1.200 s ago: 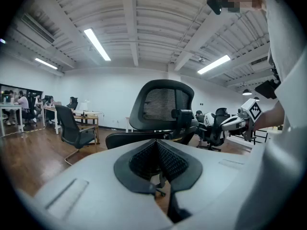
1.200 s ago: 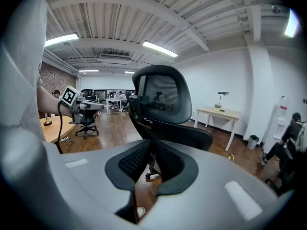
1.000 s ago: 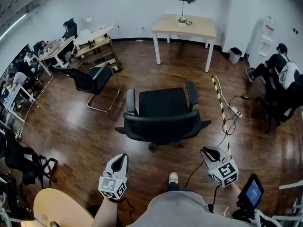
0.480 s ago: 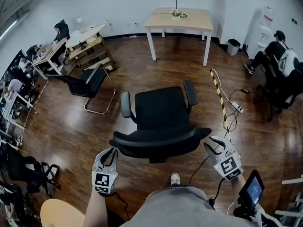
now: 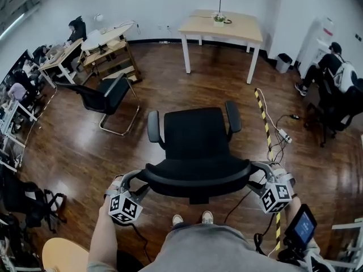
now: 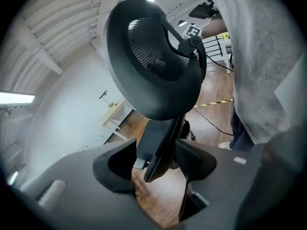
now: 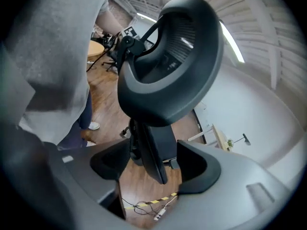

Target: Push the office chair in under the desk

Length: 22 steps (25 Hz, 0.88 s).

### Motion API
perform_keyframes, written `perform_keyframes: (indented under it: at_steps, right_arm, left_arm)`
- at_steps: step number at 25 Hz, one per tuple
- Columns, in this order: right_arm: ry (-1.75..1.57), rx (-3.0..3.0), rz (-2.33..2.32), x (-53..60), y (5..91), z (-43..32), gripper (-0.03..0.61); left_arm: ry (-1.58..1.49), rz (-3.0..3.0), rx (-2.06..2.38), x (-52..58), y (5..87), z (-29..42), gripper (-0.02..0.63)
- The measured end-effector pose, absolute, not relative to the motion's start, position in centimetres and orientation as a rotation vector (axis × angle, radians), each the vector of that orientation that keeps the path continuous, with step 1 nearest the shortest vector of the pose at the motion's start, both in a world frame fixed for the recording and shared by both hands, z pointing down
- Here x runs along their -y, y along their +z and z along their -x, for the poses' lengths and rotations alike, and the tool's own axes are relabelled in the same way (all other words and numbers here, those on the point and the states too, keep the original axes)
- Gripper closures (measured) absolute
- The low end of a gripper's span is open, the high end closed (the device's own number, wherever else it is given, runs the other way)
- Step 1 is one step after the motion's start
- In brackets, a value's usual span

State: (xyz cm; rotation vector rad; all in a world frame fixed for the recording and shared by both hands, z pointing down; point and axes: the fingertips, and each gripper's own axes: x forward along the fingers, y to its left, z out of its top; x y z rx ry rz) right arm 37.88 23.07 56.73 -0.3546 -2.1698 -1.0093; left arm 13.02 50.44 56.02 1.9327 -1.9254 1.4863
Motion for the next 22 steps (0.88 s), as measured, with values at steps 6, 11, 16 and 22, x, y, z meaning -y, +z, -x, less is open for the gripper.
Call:
perform_keyframes:
  at_steps: [6,11,16,22]
  right_arm:
    - [-1.050,2.007,0.411,-25.2,59.7,-36.0,0.256]
    - [-1.029,1.964,0.420,-25.4,60.5,-35.0,0.309]
    - [-0.930,1.951,0.431,-25.7,60.9,-35.6,0.403]
    - [-0.901,1.942,0.419,-26.8,60.4,-34.8,0.420]
  left_arm:
    - [1.666,-2.048,1.668,-51.4,59.2,-12.6,0.354]
    - [1.733,-2.165,1.483,-50.0,61.0,-13.3,0.386]
    - [1.735,-2.220,1.450,-50.1,61.5,-13.8,0.469]
    - [1.761,-2.221,1.399,-49.9,61.1,-11.4,0.472]
